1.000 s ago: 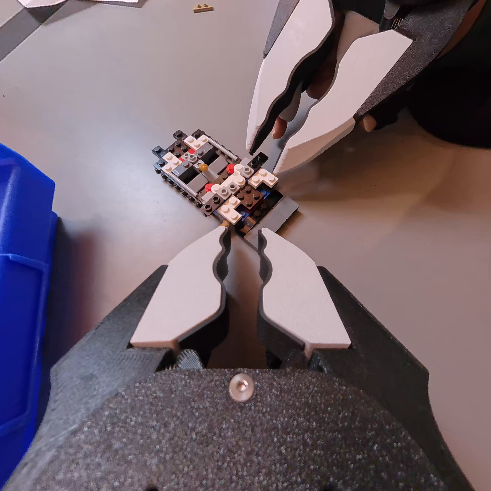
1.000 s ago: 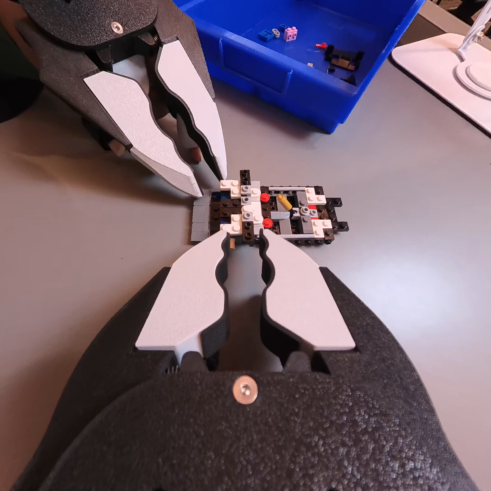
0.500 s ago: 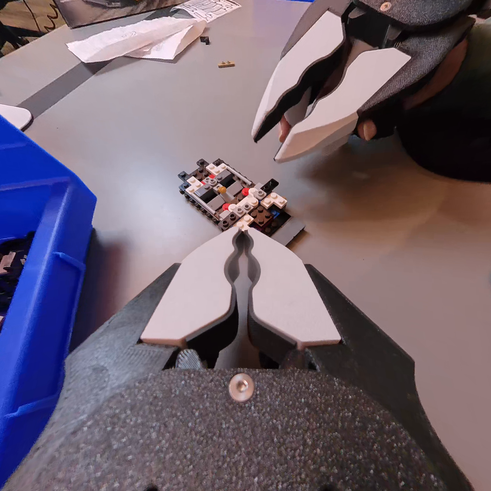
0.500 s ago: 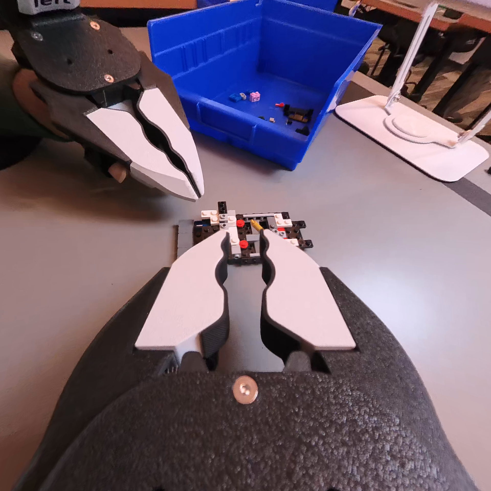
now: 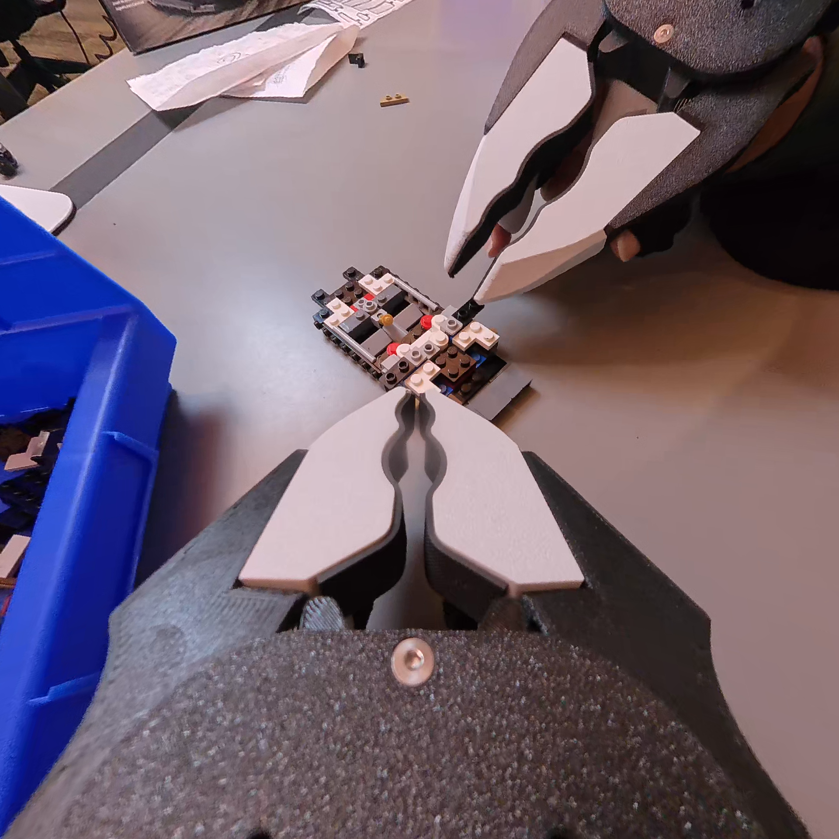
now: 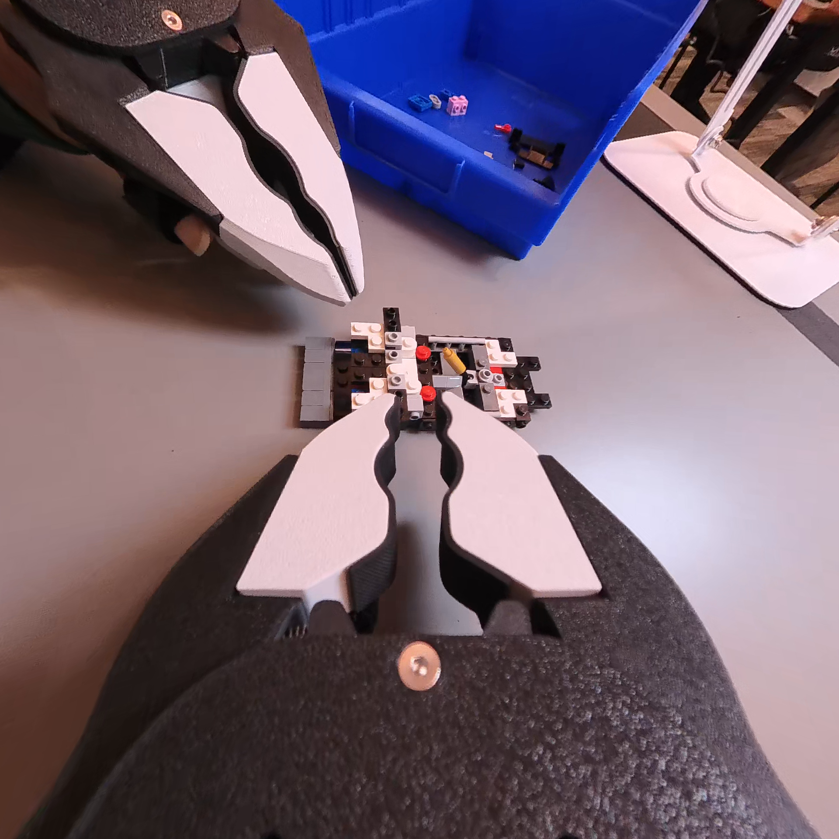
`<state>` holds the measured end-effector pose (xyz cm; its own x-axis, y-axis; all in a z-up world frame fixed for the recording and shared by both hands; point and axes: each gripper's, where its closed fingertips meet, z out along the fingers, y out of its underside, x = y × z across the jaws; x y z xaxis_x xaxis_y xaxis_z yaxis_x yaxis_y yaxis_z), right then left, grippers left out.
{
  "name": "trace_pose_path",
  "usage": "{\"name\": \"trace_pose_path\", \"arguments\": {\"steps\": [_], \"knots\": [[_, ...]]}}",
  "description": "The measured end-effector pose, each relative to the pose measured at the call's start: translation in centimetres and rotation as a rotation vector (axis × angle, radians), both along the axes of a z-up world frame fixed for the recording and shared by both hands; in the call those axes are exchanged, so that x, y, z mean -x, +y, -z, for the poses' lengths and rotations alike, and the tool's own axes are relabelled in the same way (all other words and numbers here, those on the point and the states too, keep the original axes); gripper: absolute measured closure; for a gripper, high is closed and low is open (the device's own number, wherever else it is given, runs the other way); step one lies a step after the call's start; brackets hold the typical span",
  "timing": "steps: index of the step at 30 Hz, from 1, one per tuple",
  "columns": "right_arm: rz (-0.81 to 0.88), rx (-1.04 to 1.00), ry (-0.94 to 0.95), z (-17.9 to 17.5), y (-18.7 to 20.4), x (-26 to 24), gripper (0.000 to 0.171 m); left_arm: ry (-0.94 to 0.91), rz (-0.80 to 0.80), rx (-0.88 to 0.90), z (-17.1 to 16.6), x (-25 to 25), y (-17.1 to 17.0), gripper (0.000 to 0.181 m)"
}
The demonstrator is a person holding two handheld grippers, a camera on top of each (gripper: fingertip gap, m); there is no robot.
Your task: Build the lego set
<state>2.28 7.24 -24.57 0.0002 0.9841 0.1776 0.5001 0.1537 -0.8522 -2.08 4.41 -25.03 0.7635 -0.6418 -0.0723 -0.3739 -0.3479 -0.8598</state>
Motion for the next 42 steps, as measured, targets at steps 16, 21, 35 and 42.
{"name": "trace_pose_path", "arguments": {"steps": [16,21,35,42], "knots": [[0.045,-0.034,0.08,-1.3,1.0,0.0,0.171,-0.001,-0.088,-0.13,-2.1,1.5,1.0,0.181],[0.086,-0.086,0.122,-1.9,2.0,-0.2,0.171,0.013,-0.107,-0.177,-2.7,1.7,1.2,0.181],[0.272,0.109,0.536,-9.0,3.3,-0.9,0.171,-0.161,-0.184,-0.387,-7.4,3.2,1.4,0.181],[0.257,0.332,0.66,-9.9,3.4,-1.3,0.171,-0.382,-0.192,-0.475,-10.6,4.2,0.7,0.181]]}}
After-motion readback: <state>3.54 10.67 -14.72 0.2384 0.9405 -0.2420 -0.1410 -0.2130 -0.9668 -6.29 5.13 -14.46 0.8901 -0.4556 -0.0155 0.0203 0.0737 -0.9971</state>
